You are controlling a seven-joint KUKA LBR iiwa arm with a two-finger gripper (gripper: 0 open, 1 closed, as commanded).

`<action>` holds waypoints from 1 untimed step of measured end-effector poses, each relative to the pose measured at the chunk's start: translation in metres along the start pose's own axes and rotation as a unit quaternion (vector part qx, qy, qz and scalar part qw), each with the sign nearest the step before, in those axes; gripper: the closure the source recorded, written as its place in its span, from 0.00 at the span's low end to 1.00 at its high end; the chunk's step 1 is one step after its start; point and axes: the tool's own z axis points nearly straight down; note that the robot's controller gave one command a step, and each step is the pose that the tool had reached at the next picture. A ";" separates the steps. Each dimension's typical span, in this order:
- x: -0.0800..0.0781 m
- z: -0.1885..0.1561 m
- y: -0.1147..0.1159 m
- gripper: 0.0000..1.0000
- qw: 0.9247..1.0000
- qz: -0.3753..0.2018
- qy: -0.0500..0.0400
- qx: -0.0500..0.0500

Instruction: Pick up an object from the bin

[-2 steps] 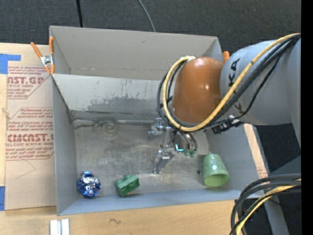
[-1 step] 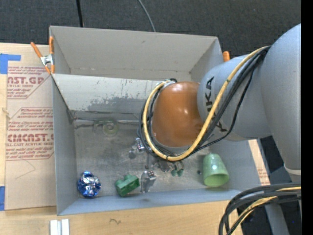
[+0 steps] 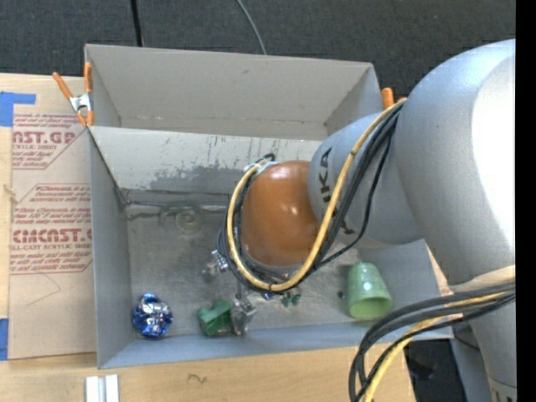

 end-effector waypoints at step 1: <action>0.004 0.001 0.001 1.00 1.000 0.000 0.009 -0.001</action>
Offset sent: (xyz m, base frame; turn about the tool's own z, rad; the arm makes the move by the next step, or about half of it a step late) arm 0.0000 0.0000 0.0000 0.0000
